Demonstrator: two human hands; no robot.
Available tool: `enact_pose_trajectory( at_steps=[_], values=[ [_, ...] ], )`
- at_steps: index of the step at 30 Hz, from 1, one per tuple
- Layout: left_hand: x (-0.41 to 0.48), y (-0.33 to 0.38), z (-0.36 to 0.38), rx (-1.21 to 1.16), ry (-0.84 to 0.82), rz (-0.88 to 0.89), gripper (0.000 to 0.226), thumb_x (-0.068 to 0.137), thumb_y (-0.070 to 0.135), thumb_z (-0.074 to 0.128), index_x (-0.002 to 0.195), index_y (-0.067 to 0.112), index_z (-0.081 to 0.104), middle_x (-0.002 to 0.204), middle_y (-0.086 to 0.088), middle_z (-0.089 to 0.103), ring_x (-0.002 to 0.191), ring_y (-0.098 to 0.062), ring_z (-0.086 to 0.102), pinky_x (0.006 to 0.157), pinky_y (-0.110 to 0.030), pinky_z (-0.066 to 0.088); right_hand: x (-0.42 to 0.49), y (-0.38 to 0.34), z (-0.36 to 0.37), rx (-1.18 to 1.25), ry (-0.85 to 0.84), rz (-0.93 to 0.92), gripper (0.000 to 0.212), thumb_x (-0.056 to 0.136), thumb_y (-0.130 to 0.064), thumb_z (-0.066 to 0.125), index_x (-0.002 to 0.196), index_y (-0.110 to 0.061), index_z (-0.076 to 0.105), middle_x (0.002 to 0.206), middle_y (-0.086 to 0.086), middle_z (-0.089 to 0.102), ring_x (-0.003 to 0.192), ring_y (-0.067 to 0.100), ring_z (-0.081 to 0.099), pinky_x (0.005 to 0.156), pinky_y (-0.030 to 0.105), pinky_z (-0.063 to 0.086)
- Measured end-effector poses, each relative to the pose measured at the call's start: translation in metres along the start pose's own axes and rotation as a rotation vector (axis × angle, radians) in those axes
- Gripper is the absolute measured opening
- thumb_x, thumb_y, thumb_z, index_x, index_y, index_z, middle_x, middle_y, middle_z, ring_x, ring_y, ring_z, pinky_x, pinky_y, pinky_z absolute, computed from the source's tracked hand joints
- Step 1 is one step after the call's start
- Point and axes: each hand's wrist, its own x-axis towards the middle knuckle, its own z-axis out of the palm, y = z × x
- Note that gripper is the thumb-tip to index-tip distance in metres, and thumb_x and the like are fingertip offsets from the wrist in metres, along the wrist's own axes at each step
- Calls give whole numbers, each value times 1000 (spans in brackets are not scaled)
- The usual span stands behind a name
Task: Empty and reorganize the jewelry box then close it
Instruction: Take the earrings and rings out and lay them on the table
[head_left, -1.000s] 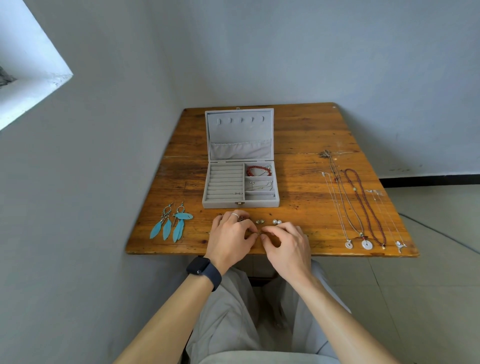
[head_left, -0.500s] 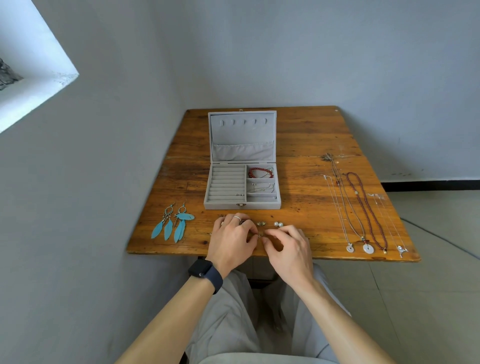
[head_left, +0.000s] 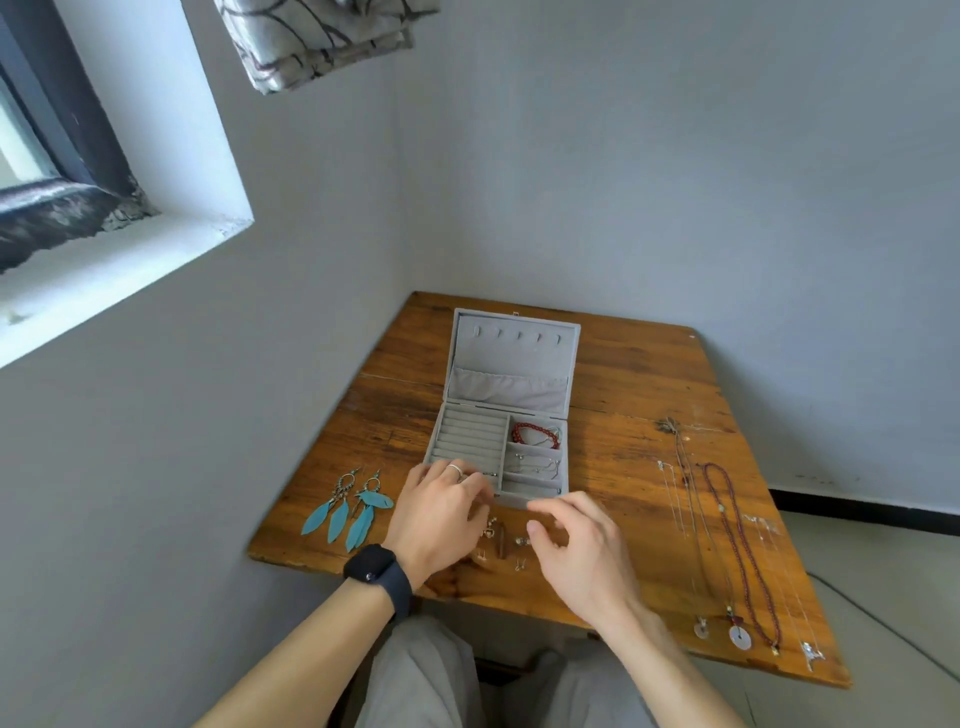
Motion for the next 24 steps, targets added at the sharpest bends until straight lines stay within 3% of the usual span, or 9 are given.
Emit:
enact_pose_trajectory(
  at_steps=[6,10,16,24],
  values=[
    [38,-20,-5,31,-68,-108,30,96,37,50,124,37,60,130,9,58,127,-15,45,109,-36,28,54,-13,6,-135,-106,-39,30,98,-41,54,125,-34,64,123,-14,57,115,5,48,87,14,40],
    [57,-24,-4,53,-142,-90,32,98,38,50,129,39,61,134,7,55,128,-18,43,107,-39,30,77,-18,16,-183,-153,-50,32,99,-40,51,128,-34,63,123,-10,59,118,10,49,92,23,47],
    [67,-23,3,127,-187,-23,26,97,45,53,117,41,69,134,5,56,128,-19,42,102,-39,32,92,-17,29,-284,-227,-65,32,98,-42,51,124,-33,66,117,-6,58,114,16,48,90,30,49],
    [72,-14,9,273,-171,-9,23,96,20,54,107,26,74,124,2,62,124,-23,46,101,-39,36,95,-19,36,-368,-243,-71,32,97,-38,51,121,-29,70,119,-3,58,117,20,47,94,35,47]
  ],
)
